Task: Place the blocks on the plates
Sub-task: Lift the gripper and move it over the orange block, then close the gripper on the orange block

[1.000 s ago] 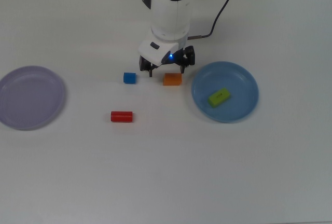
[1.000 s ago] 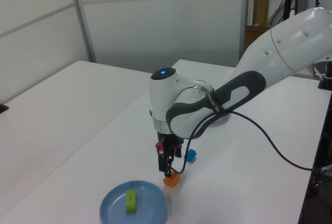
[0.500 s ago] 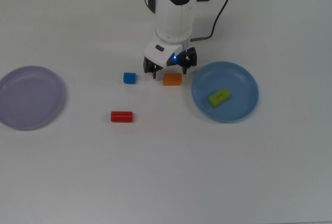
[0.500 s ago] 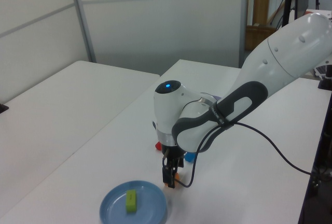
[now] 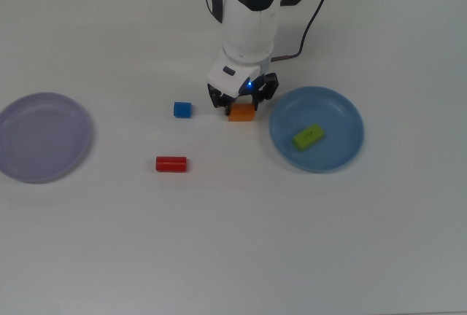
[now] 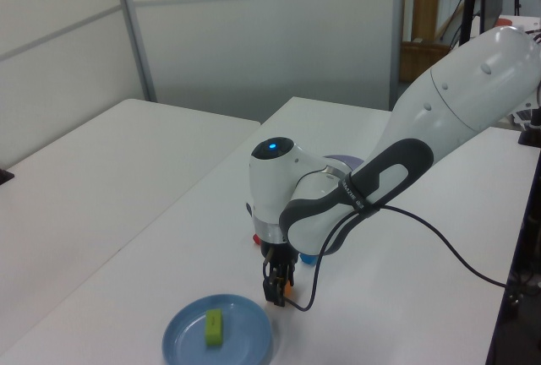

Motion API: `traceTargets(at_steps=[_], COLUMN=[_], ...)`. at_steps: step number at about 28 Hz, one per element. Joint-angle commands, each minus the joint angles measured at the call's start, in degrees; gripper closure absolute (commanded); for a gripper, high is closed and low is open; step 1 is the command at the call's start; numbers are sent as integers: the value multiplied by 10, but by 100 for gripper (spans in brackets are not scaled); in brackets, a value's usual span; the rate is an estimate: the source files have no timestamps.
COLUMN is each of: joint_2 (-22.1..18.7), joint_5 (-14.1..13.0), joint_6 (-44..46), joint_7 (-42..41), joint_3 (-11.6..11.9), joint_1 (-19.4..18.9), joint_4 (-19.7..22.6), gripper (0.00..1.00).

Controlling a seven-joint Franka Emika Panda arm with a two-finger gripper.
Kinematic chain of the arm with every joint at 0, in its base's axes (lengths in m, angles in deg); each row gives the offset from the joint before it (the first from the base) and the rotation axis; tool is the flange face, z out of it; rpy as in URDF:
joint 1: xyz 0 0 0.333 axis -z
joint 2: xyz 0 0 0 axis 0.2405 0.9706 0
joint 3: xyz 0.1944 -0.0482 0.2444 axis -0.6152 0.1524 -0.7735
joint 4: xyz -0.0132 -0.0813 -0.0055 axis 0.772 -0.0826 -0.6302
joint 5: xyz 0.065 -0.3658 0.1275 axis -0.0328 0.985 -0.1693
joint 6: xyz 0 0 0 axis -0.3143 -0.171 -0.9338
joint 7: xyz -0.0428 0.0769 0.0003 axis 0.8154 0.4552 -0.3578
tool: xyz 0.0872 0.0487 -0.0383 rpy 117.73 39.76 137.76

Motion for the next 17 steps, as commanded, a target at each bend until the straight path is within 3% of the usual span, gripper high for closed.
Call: traceTargets(at_steps=[1,11,17], joint_2=[-2,-45,-49], joint_5=[7,7,6], joint_6=[-15,5,36], joint_7=[-6,-5,34], joint_3=[4,3,-9], joint_1=[3,5,-31], joint_4=[-1,-6,-45], gripper=[70,72,71])
